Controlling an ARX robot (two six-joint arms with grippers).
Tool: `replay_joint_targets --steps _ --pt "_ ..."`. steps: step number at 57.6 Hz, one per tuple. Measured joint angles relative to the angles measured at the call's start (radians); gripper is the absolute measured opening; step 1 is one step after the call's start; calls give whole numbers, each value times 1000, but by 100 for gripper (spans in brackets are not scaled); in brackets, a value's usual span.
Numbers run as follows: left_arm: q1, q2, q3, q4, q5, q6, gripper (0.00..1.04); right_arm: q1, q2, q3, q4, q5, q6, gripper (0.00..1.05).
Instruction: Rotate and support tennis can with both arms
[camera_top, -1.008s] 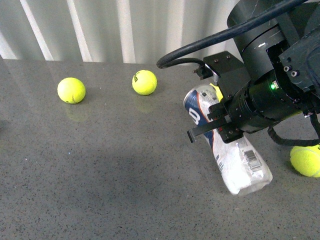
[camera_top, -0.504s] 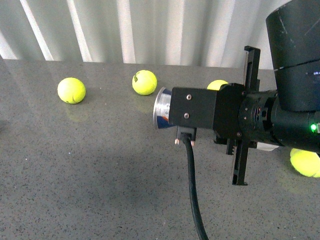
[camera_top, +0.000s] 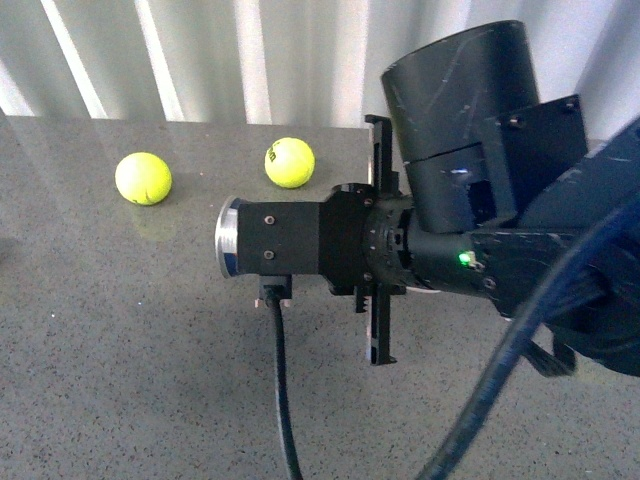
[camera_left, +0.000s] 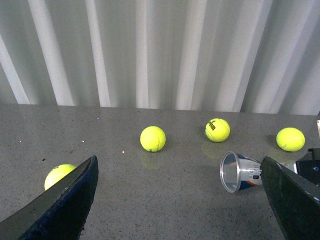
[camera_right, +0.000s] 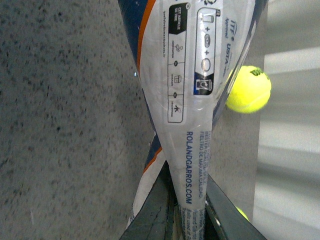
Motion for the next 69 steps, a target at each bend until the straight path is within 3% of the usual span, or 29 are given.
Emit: replay_joint_targets --steps 12,31,42,58,69 --pt "0 0 0 0 0 0 98 18 91 92 -49 0 16 5" --pt "0 0 0 0 0 0 98 19 144 108 18 1 27 5" --pt "0 0 0 0 0 0 98 8 126 74 15 -18 60 37" --pt "0 0 0 0 0 0 98 -69 -70 -75 16 -59 158 98" --pt "0 0 0 0 0 0 98 -134 -235 -194 8 -112 227 97"
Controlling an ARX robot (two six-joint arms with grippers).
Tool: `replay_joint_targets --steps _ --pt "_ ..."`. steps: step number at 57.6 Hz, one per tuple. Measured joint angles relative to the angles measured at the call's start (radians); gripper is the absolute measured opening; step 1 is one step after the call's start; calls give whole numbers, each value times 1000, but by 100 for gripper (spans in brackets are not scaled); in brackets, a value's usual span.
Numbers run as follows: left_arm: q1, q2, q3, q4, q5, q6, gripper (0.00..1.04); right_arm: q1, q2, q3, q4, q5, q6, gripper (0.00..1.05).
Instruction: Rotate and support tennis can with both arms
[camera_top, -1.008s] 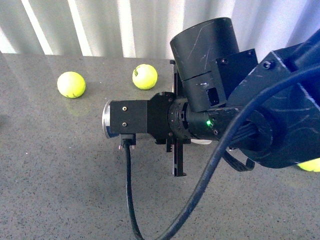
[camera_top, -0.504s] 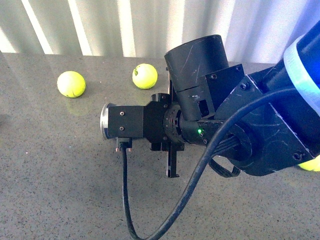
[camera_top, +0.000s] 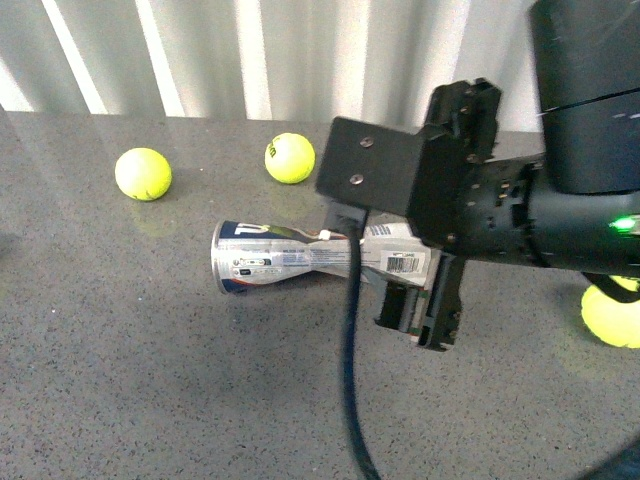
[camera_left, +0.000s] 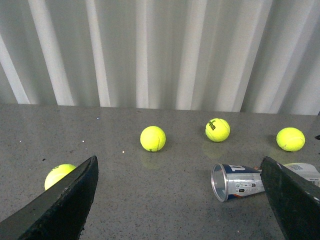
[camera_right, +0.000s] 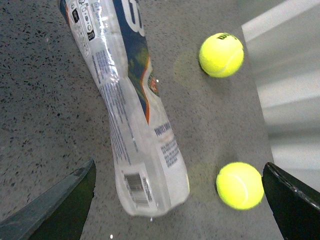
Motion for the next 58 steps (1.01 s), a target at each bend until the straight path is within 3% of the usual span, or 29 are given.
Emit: replay_joint_targets --steps 8,13,24,29,34,42,46,51,58 --pt "0 0 0 0 0 0 98 -95 -167 -115 26 -16 110 97" --pt "0 0 0 0 0 0 98 -183 -270 -164 66 26 184 97" --pt "0 0 0 0 0 0 98 -619 -593 -206 105 283 462 97" --pt "0 0 0 0 0 0 98 -709 -727 -233 128 310 515 97" --pt "0 0 0 0 0 0 98 -731 -867 -270 145 311 537 97" --pt "0 0 0 0 0 0 98 -692 -1110 -328 119 289 559 96" --pt "0 0 0 0 0 0 98 -669 -1257 -296 -177 79 706 83" --pt "0 0 0 0 0 0 98 -573 -1405 -352 -417 47 848 68" --pt "0 -3 0 0 0 0 98 -505 -1468 -438 -449 102 927 50"
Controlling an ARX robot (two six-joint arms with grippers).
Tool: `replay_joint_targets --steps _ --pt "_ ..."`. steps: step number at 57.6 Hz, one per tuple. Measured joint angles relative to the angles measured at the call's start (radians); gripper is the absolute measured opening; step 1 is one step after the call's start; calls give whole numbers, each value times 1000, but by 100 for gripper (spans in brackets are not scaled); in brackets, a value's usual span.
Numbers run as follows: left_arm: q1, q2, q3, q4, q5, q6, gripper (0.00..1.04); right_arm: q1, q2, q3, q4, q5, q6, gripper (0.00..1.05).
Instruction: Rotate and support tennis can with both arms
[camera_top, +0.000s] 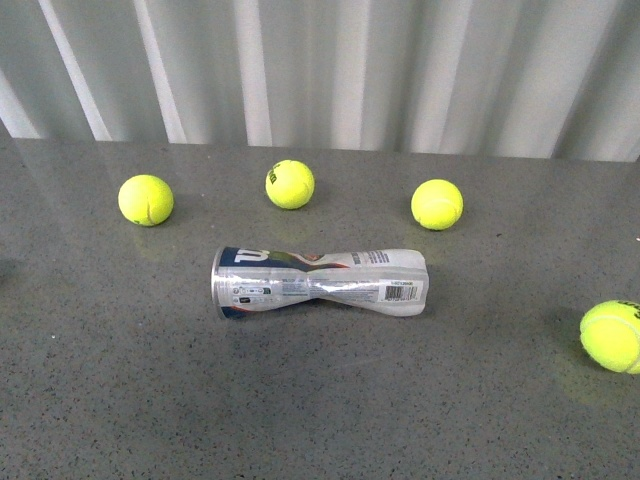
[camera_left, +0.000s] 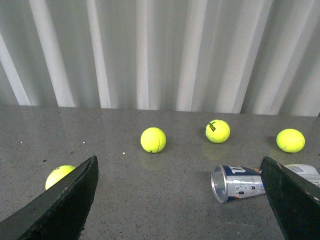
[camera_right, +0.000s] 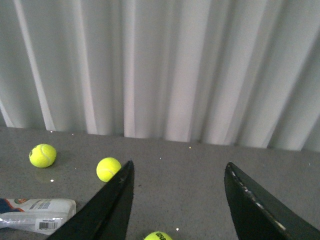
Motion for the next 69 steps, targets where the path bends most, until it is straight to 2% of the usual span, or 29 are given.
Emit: replay_joint_targets --steps 2,10,14,33,41,69 --pt "0 1 0 0 0 0 98 41 -11 -24 3 69 16 43" --pt "0 1 0 0 1 0 98 92 -59 -91 21 77 36 20" --pt "0 1 0 0 0 0 98 92 -91 -122 31 85 41 4" --pt "0 1 0 0 0 0 98 93 -177 -220 36 84 45 3" --pt "0 1 0 0 0 0 98 93 -301 -243 -77 84 45 3" --pt "0 1 0 0 0 0 98 93 -379 -312 -72 84 45 3"
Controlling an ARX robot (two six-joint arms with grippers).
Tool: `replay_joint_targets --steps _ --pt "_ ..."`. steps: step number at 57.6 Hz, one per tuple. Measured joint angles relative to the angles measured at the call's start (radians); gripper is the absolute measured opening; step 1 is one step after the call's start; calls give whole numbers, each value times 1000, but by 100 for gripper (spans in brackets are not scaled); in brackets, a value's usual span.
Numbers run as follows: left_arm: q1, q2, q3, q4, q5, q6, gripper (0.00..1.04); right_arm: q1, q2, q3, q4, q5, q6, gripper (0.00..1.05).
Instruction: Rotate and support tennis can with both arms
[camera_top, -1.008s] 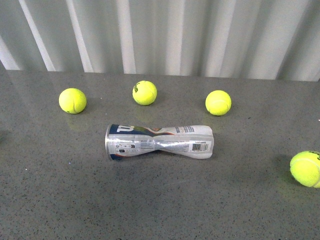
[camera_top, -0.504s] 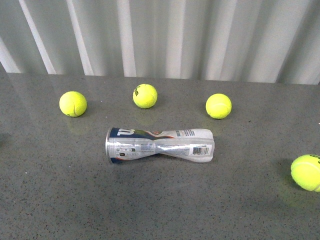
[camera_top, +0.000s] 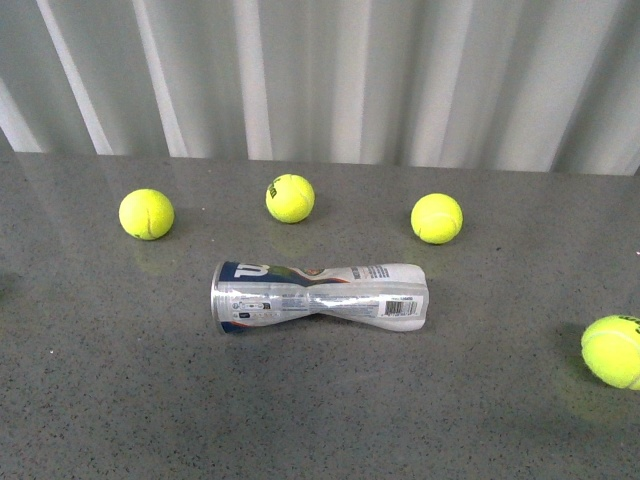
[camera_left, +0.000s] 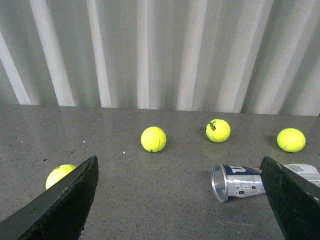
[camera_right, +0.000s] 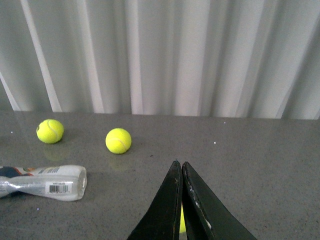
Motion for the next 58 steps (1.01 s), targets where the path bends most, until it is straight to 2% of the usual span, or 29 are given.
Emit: replay_joint_targets --steps 15,23,25,27,31,37,41,50,58 --pt "0 0 0 0 0 0 98 0 -1 0 0 0 0 5" --pt "4 10 4 -12 15 -4 98 0 -2 0 0 0 1 40" --pt "23 103 64 -153 95 -30 98 0 -2 0 0 0 1 48" --pt "8 258 125 -170 92 -30 98 0 -2 0 0 -2 1 57" --pt "-31 476 201 -43 56 -10 98 1 -3 0 0 1 2 70" --pt "-82 861 367 241 107 6 98 1 -3 0 0 0 2 87" --pt "-107 1093 485 339 126 10 98 1 -3 0 0 0 2 99" --pt "-147 1582 736 318 172 -26 98 1 -3 0 0 1 2 97" --pt "-160 1831 849 283 195 -65 98 1 -3 0 0 0 2 98"
